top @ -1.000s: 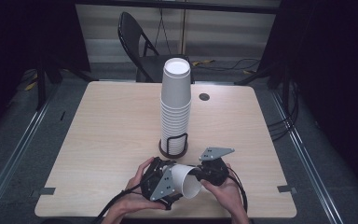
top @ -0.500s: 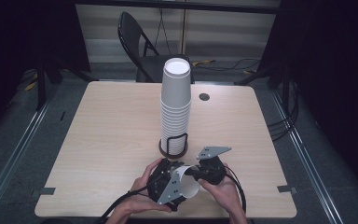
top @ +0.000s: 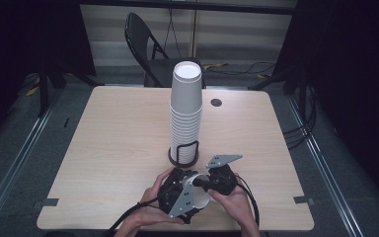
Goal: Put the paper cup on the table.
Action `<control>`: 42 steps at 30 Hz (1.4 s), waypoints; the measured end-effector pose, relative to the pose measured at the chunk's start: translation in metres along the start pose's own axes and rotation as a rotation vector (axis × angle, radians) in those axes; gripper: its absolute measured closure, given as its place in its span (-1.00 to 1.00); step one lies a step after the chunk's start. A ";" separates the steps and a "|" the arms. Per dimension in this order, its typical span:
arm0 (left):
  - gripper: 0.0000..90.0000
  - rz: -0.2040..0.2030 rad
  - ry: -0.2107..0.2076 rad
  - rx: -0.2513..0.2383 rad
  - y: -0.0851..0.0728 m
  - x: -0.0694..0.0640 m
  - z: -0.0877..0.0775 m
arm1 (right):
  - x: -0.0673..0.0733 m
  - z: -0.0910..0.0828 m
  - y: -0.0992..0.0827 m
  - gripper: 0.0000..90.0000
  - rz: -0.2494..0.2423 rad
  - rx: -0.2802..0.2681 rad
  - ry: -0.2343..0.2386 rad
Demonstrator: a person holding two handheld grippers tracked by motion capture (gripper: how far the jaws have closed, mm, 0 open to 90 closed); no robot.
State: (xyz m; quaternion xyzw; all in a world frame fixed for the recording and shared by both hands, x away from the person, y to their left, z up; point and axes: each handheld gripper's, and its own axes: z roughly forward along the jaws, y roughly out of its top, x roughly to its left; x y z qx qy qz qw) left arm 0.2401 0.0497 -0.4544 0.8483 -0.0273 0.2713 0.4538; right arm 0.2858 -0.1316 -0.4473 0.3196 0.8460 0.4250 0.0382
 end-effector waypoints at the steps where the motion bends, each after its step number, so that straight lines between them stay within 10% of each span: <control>1: -0.90 0.002 -0.001 0.002 0.000 0.000 0.000 | 0.000 0.001 0.000 0.92 0.003 0.001 0.003; 23: -0.78 -0.030 0.017 -0.018 0.001 0.005 0.001 | 0.000 0.000 -0.002 0.86 0.038 -0.027 -0.026; 42: -0.78 -0.173 0.032 -0.060 -0.011 0.017 -0.001 | -0.002 -0.013 -0.010 0.35 0.073 -0.177 -0.079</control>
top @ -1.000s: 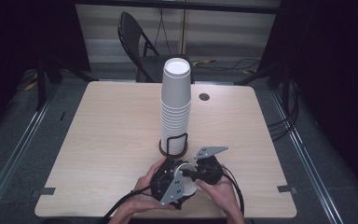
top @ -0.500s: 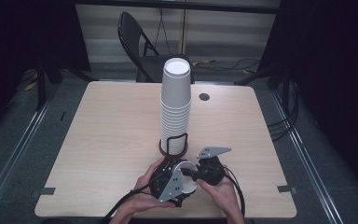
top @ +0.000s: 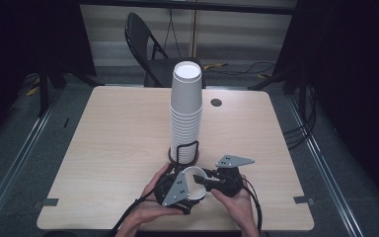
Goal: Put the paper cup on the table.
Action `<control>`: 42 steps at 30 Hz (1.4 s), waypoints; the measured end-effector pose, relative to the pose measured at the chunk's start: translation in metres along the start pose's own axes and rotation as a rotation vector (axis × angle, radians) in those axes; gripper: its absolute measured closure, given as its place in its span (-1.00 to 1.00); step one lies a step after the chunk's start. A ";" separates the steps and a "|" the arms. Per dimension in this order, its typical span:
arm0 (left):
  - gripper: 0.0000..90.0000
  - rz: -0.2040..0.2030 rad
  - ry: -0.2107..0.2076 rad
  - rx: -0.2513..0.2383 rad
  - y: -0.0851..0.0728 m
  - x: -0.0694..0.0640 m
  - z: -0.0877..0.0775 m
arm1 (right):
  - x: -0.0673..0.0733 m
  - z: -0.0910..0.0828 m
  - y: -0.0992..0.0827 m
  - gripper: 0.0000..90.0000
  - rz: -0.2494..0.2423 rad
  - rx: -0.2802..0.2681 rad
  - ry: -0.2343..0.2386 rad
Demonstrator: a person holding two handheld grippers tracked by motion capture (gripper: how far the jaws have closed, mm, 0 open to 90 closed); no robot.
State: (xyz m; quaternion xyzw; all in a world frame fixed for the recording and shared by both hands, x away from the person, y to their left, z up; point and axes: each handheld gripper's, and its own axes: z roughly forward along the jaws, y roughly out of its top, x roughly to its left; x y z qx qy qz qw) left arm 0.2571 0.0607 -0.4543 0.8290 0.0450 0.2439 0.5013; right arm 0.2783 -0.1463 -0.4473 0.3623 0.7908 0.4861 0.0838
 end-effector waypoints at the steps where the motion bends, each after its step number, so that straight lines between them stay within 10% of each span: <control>1: -0.77 -0.006 0.002 0.003 0.000 0.001 -0.001 | 0.000 0.000 0.000 0.31 0.001 -0.010 -0.015; 21: -0.77 -0.176 0.035 -0.026 -0.010 0.022 -0.010 | -0.004 -0.019 -0.003 -0.17 0.043 -0.229 -0.079; 32: -0.77 -0.254 0.069 -0.031 -0.020 0.037 -0.025 | -0.015 -0.032 -0.019 -0.65 0.095 -0.300 -0.215; 42: -0.77 -0.316 0.132 -0.077 -0.025 0.049 -0.045 | -0.024 -0.029 -0.038 -0.69 0.097 -0.253 -0.392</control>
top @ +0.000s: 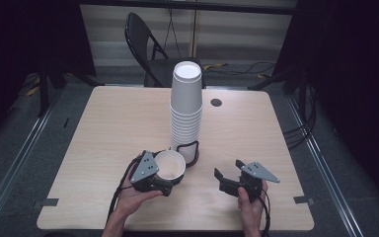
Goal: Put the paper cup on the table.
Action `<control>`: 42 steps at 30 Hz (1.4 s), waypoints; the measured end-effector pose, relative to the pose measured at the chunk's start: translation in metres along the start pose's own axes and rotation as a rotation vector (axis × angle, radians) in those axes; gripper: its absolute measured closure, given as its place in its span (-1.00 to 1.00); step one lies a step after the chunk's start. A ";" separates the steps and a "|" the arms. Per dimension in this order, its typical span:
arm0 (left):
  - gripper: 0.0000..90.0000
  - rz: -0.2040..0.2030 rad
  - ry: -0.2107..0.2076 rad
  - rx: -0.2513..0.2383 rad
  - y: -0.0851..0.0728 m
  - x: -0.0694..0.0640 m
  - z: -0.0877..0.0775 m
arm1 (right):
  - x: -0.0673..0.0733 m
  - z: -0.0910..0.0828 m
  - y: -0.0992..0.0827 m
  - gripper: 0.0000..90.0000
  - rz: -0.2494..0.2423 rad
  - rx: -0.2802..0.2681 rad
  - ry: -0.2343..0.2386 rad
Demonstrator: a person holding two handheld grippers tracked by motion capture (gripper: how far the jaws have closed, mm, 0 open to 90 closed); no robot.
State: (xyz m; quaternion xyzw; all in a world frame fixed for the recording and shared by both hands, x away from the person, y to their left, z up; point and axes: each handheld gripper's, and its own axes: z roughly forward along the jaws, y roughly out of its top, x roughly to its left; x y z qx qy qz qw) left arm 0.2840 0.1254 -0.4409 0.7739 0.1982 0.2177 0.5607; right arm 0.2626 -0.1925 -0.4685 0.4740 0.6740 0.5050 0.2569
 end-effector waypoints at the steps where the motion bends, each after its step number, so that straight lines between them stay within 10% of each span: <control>1: -0.77 -0.003 0.009 -0.006 0.001 0.002 -0.002 | -0.001 0.000 -0.002 -0.69 0.000 -0.011 0.001; 12: -0.78 -0.060 0.080 -0.044 0.003 0.031 -0.016 | -0.003 0.000 -0.017 -0.69 -0.056 -0.081 -0.188; 21: -0.78 -0.161 0.156 -0.086 0.001 0.055 -0.021 | -0.007 -0.001 -0.023 -0.69 -0.047 -0.110 -0.171; 42: -0.79 -0.220 0.205 -0.095 0.012 0.103 -0.007 | -0.008 0.001 -0.027 -0.69 -0.025 -0.139 -0.146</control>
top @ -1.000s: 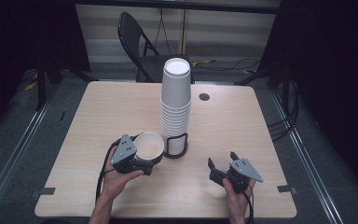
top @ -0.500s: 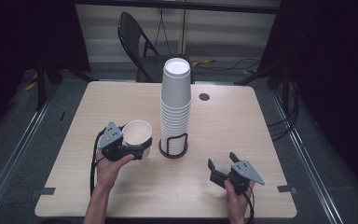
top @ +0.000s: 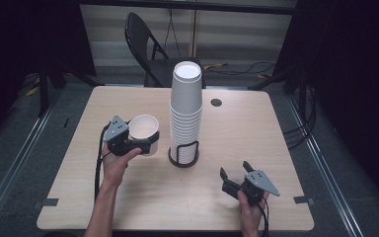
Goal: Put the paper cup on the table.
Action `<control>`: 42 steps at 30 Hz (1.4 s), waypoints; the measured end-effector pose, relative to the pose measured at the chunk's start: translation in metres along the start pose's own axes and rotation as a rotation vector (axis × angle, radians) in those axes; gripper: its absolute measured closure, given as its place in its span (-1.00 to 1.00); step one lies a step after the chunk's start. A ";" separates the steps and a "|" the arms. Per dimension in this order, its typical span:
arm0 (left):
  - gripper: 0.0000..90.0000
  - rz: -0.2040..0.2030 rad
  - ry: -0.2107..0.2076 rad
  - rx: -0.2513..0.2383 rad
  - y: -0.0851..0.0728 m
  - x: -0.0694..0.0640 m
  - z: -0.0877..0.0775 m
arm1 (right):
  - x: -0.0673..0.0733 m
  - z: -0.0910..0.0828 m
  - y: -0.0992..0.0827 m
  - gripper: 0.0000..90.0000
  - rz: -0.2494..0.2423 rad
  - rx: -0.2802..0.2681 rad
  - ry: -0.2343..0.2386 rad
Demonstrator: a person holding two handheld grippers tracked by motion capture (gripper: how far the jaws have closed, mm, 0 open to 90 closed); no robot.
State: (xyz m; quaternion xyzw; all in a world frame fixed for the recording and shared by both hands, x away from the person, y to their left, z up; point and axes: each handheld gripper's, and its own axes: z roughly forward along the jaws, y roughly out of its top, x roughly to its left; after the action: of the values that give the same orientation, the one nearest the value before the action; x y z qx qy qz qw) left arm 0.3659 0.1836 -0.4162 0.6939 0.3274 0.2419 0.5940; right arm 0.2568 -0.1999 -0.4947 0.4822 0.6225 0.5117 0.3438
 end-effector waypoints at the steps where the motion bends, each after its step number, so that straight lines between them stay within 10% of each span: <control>1: -0.79 0.002 0.008 0.011 0.000 0.002 0.002 | -0.001 0.000 0.000 -0.69 0.015 -0.006 0.009; 18: -0.80 -0.061 0.056 0.039 -0.014 0.054 0.043 | 0.002 -0.002 -0.001 -0.69 -0.006 -0.018 -0.007; 42: -0.80 -0.028 0.094 0.155 -0.037 0.060 0.063 | 0.003 0.000 0.000 -0.69 -0.021 -0.002 -0.007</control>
State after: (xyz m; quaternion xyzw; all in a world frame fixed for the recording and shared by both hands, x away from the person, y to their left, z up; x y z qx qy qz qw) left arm 0.4451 0.1889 -0.4670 0.7211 0.3824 0.2396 0.5257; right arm 0.2557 -0.1971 -0.4948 0.4769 0.6258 0.5069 0.3521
